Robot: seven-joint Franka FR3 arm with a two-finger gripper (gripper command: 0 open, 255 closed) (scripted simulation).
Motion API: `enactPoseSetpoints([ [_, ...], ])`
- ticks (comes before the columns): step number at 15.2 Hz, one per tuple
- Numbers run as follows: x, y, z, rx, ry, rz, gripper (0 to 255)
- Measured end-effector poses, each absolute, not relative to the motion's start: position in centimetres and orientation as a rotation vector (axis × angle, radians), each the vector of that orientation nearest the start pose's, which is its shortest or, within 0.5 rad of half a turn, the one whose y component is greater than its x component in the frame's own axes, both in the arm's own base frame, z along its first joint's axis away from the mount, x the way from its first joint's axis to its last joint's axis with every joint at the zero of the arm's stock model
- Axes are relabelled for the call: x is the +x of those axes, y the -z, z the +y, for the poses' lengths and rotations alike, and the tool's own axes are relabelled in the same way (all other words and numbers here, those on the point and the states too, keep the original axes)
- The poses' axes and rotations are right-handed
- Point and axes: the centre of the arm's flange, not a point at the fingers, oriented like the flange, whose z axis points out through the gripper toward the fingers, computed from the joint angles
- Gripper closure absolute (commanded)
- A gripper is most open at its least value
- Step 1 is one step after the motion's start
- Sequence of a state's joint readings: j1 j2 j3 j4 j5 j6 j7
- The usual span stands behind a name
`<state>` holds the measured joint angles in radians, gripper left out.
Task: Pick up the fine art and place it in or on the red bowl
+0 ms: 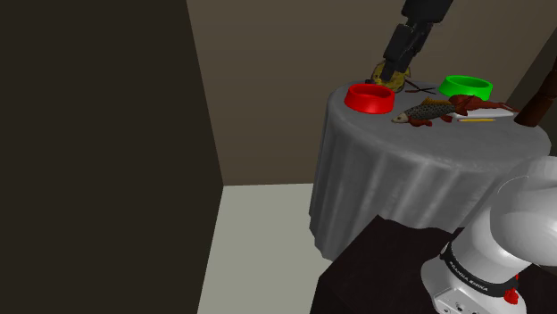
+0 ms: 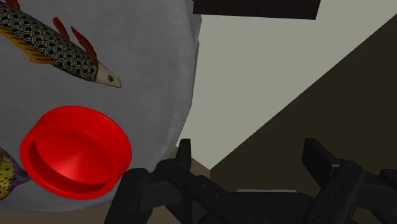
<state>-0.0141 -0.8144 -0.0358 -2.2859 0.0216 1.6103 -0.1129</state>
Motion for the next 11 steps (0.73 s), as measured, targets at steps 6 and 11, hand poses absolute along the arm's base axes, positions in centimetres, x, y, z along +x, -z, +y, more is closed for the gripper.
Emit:
enactPoseSetpoints([
  [6,32.0,-61.9,-5.6,-3.132,0.225,-0.153,0],
  [11,33.9,-60.2,-11.2,-3.179,0.233,-0.204,0],
])
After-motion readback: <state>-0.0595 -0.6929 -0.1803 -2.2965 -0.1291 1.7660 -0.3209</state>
